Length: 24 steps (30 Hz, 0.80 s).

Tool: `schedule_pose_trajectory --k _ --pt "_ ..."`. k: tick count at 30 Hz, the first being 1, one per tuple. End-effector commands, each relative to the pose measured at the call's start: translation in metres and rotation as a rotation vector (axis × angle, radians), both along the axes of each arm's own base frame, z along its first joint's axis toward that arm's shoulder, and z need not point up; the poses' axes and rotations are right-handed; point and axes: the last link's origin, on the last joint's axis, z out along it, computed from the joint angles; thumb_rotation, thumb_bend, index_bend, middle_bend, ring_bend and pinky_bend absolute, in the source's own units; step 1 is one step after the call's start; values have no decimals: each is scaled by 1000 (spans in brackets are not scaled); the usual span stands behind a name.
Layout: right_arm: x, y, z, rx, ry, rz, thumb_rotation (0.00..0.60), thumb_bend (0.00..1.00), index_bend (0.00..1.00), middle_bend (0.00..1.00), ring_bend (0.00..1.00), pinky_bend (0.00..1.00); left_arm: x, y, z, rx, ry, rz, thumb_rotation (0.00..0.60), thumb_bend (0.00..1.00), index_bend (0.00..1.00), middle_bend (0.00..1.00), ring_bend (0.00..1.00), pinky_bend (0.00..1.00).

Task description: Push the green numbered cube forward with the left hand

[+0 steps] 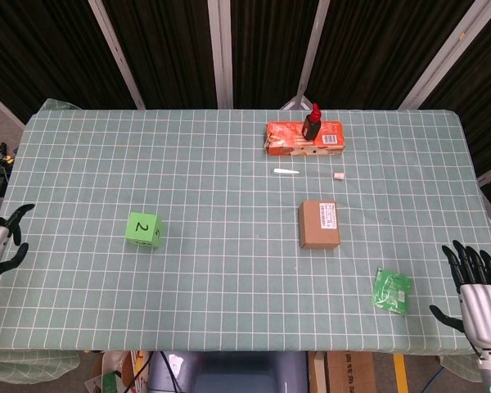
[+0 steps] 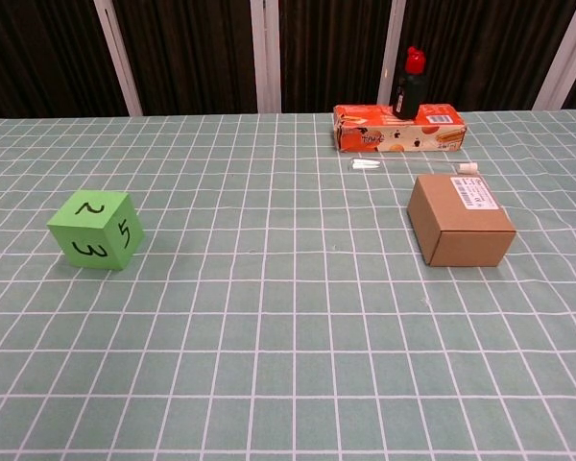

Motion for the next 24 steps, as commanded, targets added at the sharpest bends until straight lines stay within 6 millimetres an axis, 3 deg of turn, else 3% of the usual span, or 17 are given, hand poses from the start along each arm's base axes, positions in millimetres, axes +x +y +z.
schedule_pose_trajectory --k 1,10,17,24 --pt "0 0 -1 4 3 -2 600 45 65 0 0 0 29 39 0 -123 -25 103 600 671 149 681 502 650" --pt "-2 -3 -2 2 14 -25 600 45 65 0 0 0 39 57 -41 -262 -20 190 600 783 148 744 551 661" --pt "-2 -3 -2 -4 16 -24 600 45 65 0 0 0 42 64 -80 -325 -6 210 600 789 148 743 551 661" --pt "0 -5 0 -31 18 26 600 44 65 0 0 0 50 60 -106 -383 23 196 600 777 149 740 551 661"
